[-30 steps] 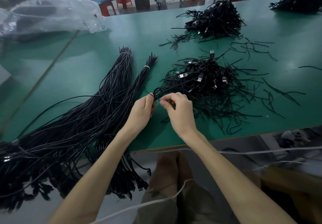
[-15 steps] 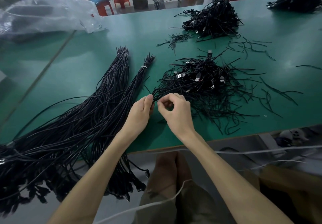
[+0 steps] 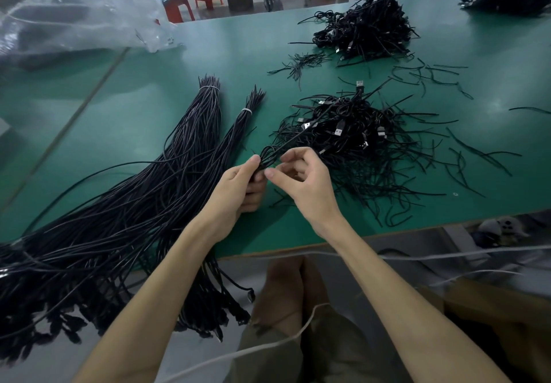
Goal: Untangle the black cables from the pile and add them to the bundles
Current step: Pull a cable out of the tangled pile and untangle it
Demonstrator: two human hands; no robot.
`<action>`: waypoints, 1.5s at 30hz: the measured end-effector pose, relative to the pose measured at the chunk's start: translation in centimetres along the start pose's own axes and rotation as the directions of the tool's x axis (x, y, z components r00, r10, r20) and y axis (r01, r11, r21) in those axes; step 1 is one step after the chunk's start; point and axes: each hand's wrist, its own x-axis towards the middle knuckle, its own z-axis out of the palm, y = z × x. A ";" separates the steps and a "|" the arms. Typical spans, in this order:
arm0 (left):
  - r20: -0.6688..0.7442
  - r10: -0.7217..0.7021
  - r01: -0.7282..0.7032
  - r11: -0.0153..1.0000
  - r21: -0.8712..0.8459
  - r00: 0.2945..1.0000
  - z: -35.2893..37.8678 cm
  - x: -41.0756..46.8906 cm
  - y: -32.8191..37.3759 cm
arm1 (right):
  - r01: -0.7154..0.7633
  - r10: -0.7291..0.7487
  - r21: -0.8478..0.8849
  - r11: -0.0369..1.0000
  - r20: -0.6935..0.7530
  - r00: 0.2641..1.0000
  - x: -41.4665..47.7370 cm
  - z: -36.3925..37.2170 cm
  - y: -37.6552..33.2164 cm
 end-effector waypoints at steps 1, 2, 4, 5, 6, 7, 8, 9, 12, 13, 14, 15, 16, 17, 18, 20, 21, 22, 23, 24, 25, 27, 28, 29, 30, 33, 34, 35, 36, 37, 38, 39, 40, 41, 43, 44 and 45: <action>0.039 -0.018 0.019 1.000 -0.025 0.999 -0.1 0.0 0.2 | 0.010 -0.010 0.000 1.000 0.018 1.000 0.0 0.0 0.0; 0.076 -0.035 0.038 0.998 -0.042 0.996 -0.2 -0.1 0.3 | 0.022 -0.022 -0.001 1.000 0.038 0.999 0.0 0.0 0.0; 0.140 -0.071 0.077 0.996 -0.037 0.988 -0.3 -0.2 0.4 | 0.044 -0.045 0.017 0.999 0.085 0.995 0.0 0.1 -0.2; 0.161 -0.086 0.090 0.996 -0.017 0.983 -0.2 -0.3 0.4 | 0.045 -0.049 0.040 0.998 0.115 0.992 0.0 0.1 -0.3; 0.171 -0.097 0.098 0.995 0.002 0.980 -0.1 -0.3 0.4 | 0.042 -0.050 0.060 0.997 0.144 0.988 0.0 0.0 -0.4; 0.174 -0.106 0.106 0.994 0.011 0.979 0.0 -0.4 0.3 | 0.038 -0.048 0.064 0.997 0.164 0.985 0.0 0.1 -0.4; 0.173 -0.112 0.112 0.994 0.012 0.978 0.1 -0.4 0.3 | 0.032 -0.041 0.053 0.998 0.171 0.984 0.0 0.1 -0.5; 0.171 -0.116 0.116 0.993 0.011 0.978 0.1 -0.4 0.4 | 0.021 -0.028 0.045 0.999 0.167 0.986 0.0 0.1 -0.4; 0.147 -0.129 0.128 0.992 0.014 0.981 0.2 -0.4 0.6 | -0.014 0.008 0.040 0.999 0.140 0.990 -0.1 0.1 -0.1; 0.130 -0.138 0.138 0.990 0.009 0.982 0.3 -0.4 0.7 | -0.018 0.015 0.027 0.999 0.133 0.991 -0.1 0.1 -0.1; 0.107 -0.148 0.149 0.989 0.000 0.983 0.3 -0.4 0.8 | -0.017 0.016 0.007 1.000 0.128 0.992 -0.1 0.1 0.0; 0.081 -0.155 0.157 0.988 -0.015 0.985 0.4 -0.4 0.8 | -0.011 0.013 -0.021 1.000 0.125 0.992 -0.1 0.1 0.0; 0.058 -0.155 0.158 0.987 -0.033 0.986 0.4 -0.5 0.8 | 0.000 0.007 -0.056 0.998 0.124 0.992 0.0 0.2 0.1; 0.039 -0.151 0.153 0.987 -0.054 0.988 0.4 -0.5 0.8 | 0.014 -0.002 -0.093 0.996 0.125 0.992 0.0 0.2 0.2; 0.026 -0.145 0.146 0.986 -0.075 0.989 0.3 -0.5 0.8 | 0.028 -0.012 -0.125 0.992 0.125 0.992 0.0 0.3 0.3; 0.015 -0.136 0.137 0.984 -0.113 0.991 0.1 -0.4 0.6 | 0.059 -0.036 -0.183 0.981 0.124 0.992 0.0 0.6 0.4; 0.014 -0.134 0.135 0.983 -0.127 0.991 0.1 -0.3 0.6 | 0.070 -0.046 -0.208 0.976 0.118 0.992 0.0 0.7 0.4; 0.015 -0.132 0.133 0.982 -0.136 0.991 0.0 -0.3 0.5 | 0.077 -0.053 -0.225 0.971 0.110 0.993 0.0 0.7 0.4; 0.018 -0.129 0.130 0.982 -0.140 0.992 -0.1 -0.2 0.5 | 0.082 -0.059 -0.233 0.969 0.103 0.993 0.0 0.8 0.4; 0.024 -0.124 0.126 0.983 -0.137 0.992 -0.1 -0.2 0.5 | 0.090 -0.068 -0.240 0.967 0.099 0.993 0.1 0.8 0.4; 0.032 -0.119 0.122 0.984 -0.131 0.992 -0.1 -0.2 0.5 | 0.103 -0.082 -0.251 0.962 0.095 0.992 0.0 0.8 0.4; 0.046 -0.114 0.119 0.985 -0.123 0.992 0.0 -0.1 0.4 | 0.115 -0.095 -0.262 0.958 0.088 0.992 -0.1 0.7 0.4; 0.050 -0.113 0.119 0.985 -0.122 0.992 0.0 -0.1 0.4 | 0.109 -0.091 -0.257 0.960 0.079 0.993 -0.2 0.7 0.4; 0.054 -0.113 0.119 0.985 -0.122 0.992 0.0 -0.1 0.4 | 0.102 -0.087 -0.252 0.962 0.071 0.994 -0.2 0.7 0.4; 0.058 -0.114 0.120 0.986 -0.119 0.992 0.1 -0.1 0.4 | 0.101 -0.087 -0.251 0.963 0.065 0.994 -0.2 0.7 0.4; 0.055 -0.127 0.132 0.987 -0.096 0.990 0.2 -0.1 0.5 | 0.113 -0.101 -0.263 0.958 0.056 0.993 -0.2 0.7 0.3; 0.055 -0.130 0.135 0.987 -0.089 0.990 0.2 -0.1 0.5 | 0.115 -0.105 -0.263 0.958 0.051 0.993 -0.2 0.7 0.2; 0.057 -0.134 0.139 0.987 -0.084 0.989 0.2 -0.1 0.5 | 0.113 -0.104 -0.261 0.959 0.046 0.993 -0.2 0.7 0.2; 0.057 -0.140 0.144 0.986 -0.079 0.988 0.2 -0.1 0.5 | 0.105 -0.098 -0.257 0.961 0.040 0.994 -0.2 0.7 0.2; 0.056 -0.150 0.154 0.985 -0.074 0.987 0.3 -0.1 0.6 | 0.094 -0.089 -0.248 0.964 0.034 0.996 -0.2 0.7 0.2; 0.053 -0.162 0.166 0.984 -0.070 0.985 0.3 -0.1 0.6 | 0.087 -0.082 -0.240 0.967 0.029 0.996 -0.2 0.6 0.2; 0.051 -0.172 0.175 0.982 -0.068 0.984 0.4 -0.1 0.6 | 0.086 -0.082 -0.238 0.967 0.028 0.996 -0.2 0.6 0.1; 0.050 -0.174 0.178 0.982 -0.069 0.983 0.4 -0.1 0.6 | 0.091 -0.085 -0.244 0.966 0.032 0.996 -0.2 0.5 0.1; 0.050 -0.171 0.174 0.982 -0.071 0.984 0.4 -0.1 0.7 | 0.097 -0.089 -0.252 0.963 0.041 0.995 -0.3 0.6 0.0; 0.048 -0.162 0.166 0.983 -0.078 0.986 0.4 -0.2 0.7 | 0.108 -0.095 -0.262 0.959 0.060 0.994 -0.4 0.6 0.0; 0.042 -0.162 0.165 0.983 -0.082 0.986 0.4 -0.2 0.7 | 0.113 -0.098 -0.263 0.958 0.067 0.993 -0.4 0.7 0.0; 0.036 -0.162 0.164 0.983 -0.086 0.986 0.4 -0.2 0.7 | 0.118 -0.102 -0.265 0.957 0.072 0.992 -0.4 0.6 0.0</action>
